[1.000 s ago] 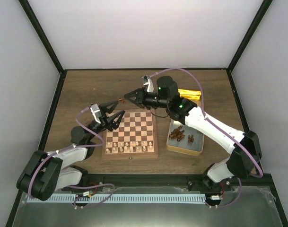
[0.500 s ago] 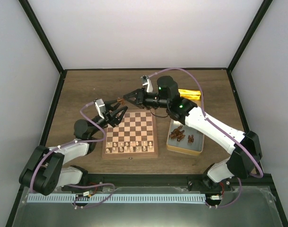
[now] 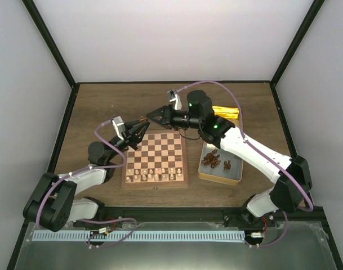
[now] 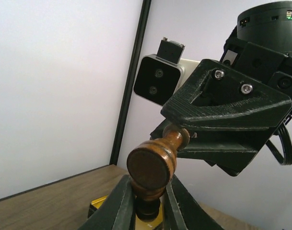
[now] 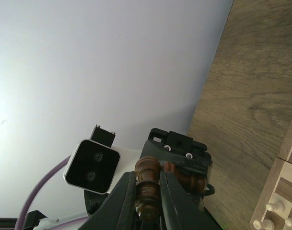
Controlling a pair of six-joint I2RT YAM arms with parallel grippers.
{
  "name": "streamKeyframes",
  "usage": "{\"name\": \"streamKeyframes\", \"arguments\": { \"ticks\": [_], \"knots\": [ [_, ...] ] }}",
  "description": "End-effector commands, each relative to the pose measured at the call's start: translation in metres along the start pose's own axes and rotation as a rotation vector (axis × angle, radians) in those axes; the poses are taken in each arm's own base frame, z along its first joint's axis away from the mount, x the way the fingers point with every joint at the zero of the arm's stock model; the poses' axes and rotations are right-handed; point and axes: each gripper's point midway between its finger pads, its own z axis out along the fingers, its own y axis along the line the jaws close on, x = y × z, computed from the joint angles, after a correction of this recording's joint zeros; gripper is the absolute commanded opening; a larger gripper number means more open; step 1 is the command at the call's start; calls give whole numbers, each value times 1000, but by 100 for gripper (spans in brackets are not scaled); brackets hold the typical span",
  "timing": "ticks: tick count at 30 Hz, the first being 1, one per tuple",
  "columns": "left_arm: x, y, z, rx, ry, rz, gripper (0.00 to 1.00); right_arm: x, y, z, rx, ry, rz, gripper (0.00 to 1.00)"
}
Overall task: Set up the chess pieces on the board
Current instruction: Place the chess piece on the chessboard.
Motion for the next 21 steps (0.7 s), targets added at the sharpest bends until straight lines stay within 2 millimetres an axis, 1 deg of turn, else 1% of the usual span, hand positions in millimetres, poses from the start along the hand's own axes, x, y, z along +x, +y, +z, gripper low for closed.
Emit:
{"name": "streamKeyframes", "arguments": {
  "ticks": [1, 2, 4, 5, 8, 10, 12, 13, 14, 17, 19, 21],
  "knots": [
    [-9, -1, 3, 4, -29, 19, 8, -7, 23, -6, -41, -29, -57, 4],
    [-7, 1, 2, -9, -23, 8, 5, -10, 22, -6, -30, -42, -69, 4],
    [0, 7, 1, -48, 10, -44, 4, -17, 15, -5, 16, -77, -92, 4],
    [6, 11, 1, -68, 47, -78, 4, -21, 12, -4, 41, -94, -110, 4],
    [29, 20, -6, -146, 178, -163, 4, -38, -8, -3, 163, -169, -175, 4],
    [49, 31, -20, -257, 282, -212, 4, -52, -29, -5, 278, -226, -232, 4],
    [65, 45, -40, -410, 386, -247, 4, -58, -50, -3, 380, -234, -294, 4],
    [67, 55, -51, -505, 419, -242, 4, -58, -64, 0, 437, -218, -317, 4],
    [72, 61, -63, -581, 467, -245, 4, -58, -78, 2, 494, -197, -336, 4],
    [70, 69, -85, -716, 555, -220, 4, -52, -117, 10, 626, -125, -368, 4],
    [66, 73, -93, -782, 576, -222, 4, -44, -139, 16, 693, -83, -381, 4],
    [56, 77, -95, -843, 579, -230, 4, -33, -155, 23, 749, -46, -403, 4]
  ]
}}
